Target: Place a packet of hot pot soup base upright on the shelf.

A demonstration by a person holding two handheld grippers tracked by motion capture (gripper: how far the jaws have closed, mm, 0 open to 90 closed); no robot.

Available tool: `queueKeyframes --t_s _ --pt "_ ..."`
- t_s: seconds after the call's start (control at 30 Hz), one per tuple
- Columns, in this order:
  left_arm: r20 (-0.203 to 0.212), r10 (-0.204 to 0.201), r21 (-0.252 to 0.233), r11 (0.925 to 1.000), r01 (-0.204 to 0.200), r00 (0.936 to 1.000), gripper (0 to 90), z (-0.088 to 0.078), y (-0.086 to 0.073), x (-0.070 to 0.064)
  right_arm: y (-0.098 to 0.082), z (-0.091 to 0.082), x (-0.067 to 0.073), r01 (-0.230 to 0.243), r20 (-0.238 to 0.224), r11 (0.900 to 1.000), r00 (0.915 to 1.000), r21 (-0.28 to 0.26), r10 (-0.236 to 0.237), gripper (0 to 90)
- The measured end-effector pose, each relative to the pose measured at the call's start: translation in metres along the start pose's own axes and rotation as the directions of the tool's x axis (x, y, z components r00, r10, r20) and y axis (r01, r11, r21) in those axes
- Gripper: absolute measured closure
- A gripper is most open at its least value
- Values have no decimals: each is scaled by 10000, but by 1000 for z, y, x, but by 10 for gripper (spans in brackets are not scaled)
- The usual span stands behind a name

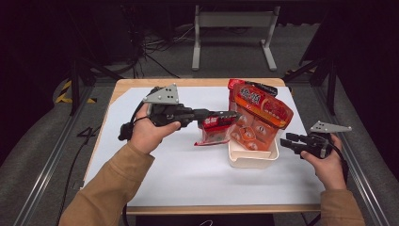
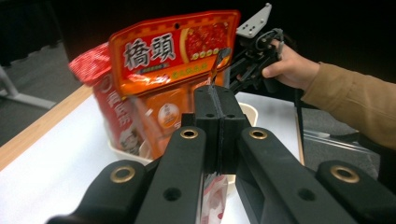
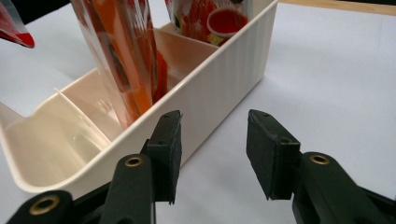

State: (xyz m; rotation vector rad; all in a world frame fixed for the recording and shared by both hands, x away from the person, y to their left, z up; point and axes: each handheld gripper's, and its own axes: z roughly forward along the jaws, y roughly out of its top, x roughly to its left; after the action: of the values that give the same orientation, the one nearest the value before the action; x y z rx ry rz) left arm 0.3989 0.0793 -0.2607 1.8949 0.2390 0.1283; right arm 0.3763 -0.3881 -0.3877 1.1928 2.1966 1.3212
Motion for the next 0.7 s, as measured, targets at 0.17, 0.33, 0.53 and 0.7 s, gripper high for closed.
queueKeyframes --t_s 0.17,0.33,0.53,0.7 --pt "111 112 -114 9999 -111 9999 900 7 4 -3 1 -1 1 -4 -100 9999 9999 -134 3 557" --pt "286 261 -477 9986 -247 9992 900 15 7 -8 2 -1 1 -120 -393 9995 9992 -288 109 556" --pt "522 285 -713 9971 -248 9982 900 25 8 -8 2 -2 1 -179 -449 9993 9989 -322 165 556" --pt "701 391 -844 9959 -331 9968 900 36 9 -8 2 -2 1 -179 -502 9992 9986 -347 162 554"
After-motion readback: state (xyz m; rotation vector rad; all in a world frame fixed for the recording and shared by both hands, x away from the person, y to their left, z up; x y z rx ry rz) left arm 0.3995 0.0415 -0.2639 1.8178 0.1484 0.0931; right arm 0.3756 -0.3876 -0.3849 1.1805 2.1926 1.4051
